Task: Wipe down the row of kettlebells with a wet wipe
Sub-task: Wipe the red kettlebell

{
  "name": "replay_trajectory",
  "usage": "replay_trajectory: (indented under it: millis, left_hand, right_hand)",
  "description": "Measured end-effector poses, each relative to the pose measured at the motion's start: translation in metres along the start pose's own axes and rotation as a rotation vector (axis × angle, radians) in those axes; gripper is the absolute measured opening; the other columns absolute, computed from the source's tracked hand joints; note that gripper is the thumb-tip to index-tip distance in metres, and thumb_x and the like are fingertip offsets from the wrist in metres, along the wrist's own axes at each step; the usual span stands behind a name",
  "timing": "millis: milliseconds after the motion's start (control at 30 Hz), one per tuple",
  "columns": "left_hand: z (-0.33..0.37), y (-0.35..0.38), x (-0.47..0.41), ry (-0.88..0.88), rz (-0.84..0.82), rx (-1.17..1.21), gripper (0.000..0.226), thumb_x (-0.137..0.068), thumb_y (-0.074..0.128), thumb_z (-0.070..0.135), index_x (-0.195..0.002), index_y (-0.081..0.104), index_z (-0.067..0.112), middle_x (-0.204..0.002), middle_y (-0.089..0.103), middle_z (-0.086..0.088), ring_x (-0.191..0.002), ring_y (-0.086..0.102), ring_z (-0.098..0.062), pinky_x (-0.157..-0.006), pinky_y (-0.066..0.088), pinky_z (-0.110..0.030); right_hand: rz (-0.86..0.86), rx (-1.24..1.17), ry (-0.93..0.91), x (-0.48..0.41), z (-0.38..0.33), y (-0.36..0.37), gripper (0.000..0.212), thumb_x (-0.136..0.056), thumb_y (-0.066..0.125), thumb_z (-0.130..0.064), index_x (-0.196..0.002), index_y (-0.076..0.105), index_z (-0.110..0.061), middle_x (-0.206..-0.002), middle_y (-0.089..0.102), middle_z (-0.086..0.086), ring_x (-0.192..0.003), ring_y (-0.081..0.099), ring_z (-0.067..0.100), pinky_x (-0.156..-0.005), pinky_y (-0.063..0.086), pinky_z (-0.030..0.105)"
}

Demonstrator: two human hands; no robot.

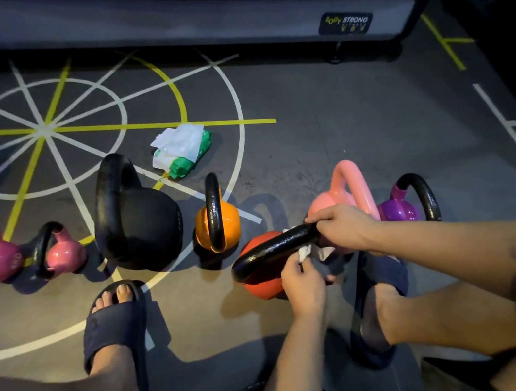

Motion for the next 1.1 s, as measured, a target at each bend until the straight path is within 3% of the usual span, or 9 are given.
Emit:
replay_trajectory:
  millis: [133,233,333,433,567,733,933,1033,1100]
  left_hand:
    - [0.014,0.013,0.023,-0.491,-0.013,0.889,0.022,-0.105,0.047,0.005,-0.096,0.063,0.016,-0.057,0.054,0.005,-0.041,0.042,-0.004,-0.043,0.04,-0.016]
    - [0.022,-0.009,0.025,-0.638,0.06,1.144,0.02,-0.104,0.049,0.007,-0.087,0.059,0.01,-0.049,0.053,0.003,-0.034,0.044,-0.003,-0.038,0.043,-0.015]
    - [0.031,-0.039,0.02,-0.602,0.169,1.243,0.033,-0.104,0.04,-0.001,-0.077,0.051,0.014,-0.044,0.044,0.004,-0.033,0.04,-0.005,-0.038,0.041,-0.014]
    - [0.03,-0.055,0.02,-0.604,0.207,1.207,0.034,-0.103,0.037,-0.003,-0.078,0.051,0.013,-0.049,0.044,0.003,-0.037,0.039,-0.005,-0.038,0.04,-0.014]
    - [0.021,-0.066,0.019,-0.546,0.236,1.021,0.023,-0.105,0.042,0.004,-0.092,0.057,0.014,-0.05,0.052,0.005,-0.035,0.042,-0.001,-0.038,0.04,-0.014]
    - [0.024,-0.075,0.029,-0.515,0.356,0.608,0.012,-0.098,0.053,0.009,-0.091,0.063,0.008,-0.055,0.053,-0.002,-0.034,0.037,-0.008,-0.04,0.032,-0.02]
    - [0.079,-0.056,0.046,-0.058,0.197,0.372,0.017,-0.097,0.065,0.023,-0.094,0.07,0.007,-0.084,0.073,-0.01,-0.072,0.069,-0.018,-0.061,0.053,-0.026]
    - [0.1,-0.049,0.044,-0.003,-0.021,0.269,0.024,-0.1,0.064,0.03,-0.095,0.078,0.011,-0.092,0.077,-0.013,-0.091,0.074,-0.027,-0.081,0.061,-0.04]
    - [0.113,-0.049,0.037,0.045,-0.115,0.126,0.028,-0.102,0.06,0.03,-0.096,0.079,0.011,-0.092,0.078,-0.013,-0.094,0.074,-0.03,-0.086,0.059,-0.043]
  right_hand:
    - [0.015,0.004,0.003,-0.003,-0.005,0.0,0.036,-0.09,0.042,-0.021,-0.094,0.072,-0.041,-0.092,0.075,-0.01,-0.078,0.071,0.012,-0.079,0.059,0.03]
    - [0.006,0.082,-0.021,-0.002,-0.014,-0.002,0.037,-0.096,0.041,-0.016,-0.107,0.073,-0.032,-0.095,0.074,-0.005,-0.07,0.063,0.006,-0.066,0.05,0.019]
    - [0.016,0.118,-0.044,-0.002,-0.019,0.002,0.037,-0.096,0.042,-0.016,-0.112,0.074,-0.026,-0.109,0.074,-0.001,-0.097,0.067,0.017,-0.09,0.052,0.028]
    - [0.026,0.175,-0.066,-0.002,-0.025,0.005,0.036,-0.096,0.041,-0.014,-0.107,0.076,-0.013,-0.112,0.073,0.004,-0.108,0.064,0.024,-0.099,0.048,0.035]
    - [0.036,0.309,-0.086,0.001,-0.037,0.007,0.031,-0.093,0.042,-0.014,-0.096,0.072,-0.006,-0.1,0.073,0.013,-0.097,0.066,0.032,-0.084,0.052,0.037]
    - [0.188,0.509,-0.335,0.036,-0.058,0.0,0.041,-0.091,0.046,-0.017,-0.129,0.06,-0.019,-0.114,0.07,0.006,-0.105,0.066,0.027,-0.082,0.054,0.038]
    - [-0.097,0.009,-0.342,0.053,-0.057,0.005,0.013,-0.097,0.058,-0.035,-0.107,0.067,-0.036,-0.091,0.073,-0.015,-0.078,0.067,-0.002,-0.077,0.056,0.024]
    - [-0.292,-0.367,-0.269,0.06,-0.053,0.0,0.019,-0.1,0.058,-0.031,-0.112,0.07,-0.021,-0.087,0.074,-0.006,-0.076,0.068,0.003,-0.066,0.053,0.018]
    - [-0.28,-0.479,-0.298,0.058,-0.053,-0.013,0.019,-0.097,0.065,-0.025,-0.114,0.071,-0.02,-0.096,0.076,0.0,-0.086,0.071,0.012,-0.074,0.056,0.025]
Point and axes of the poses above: each hand's wrist, its own x-axis away from the middle knuckle, its own y-axis out of the palm, z = x × y, the point moved 3 cm from there along -x, towards the middle knuckle
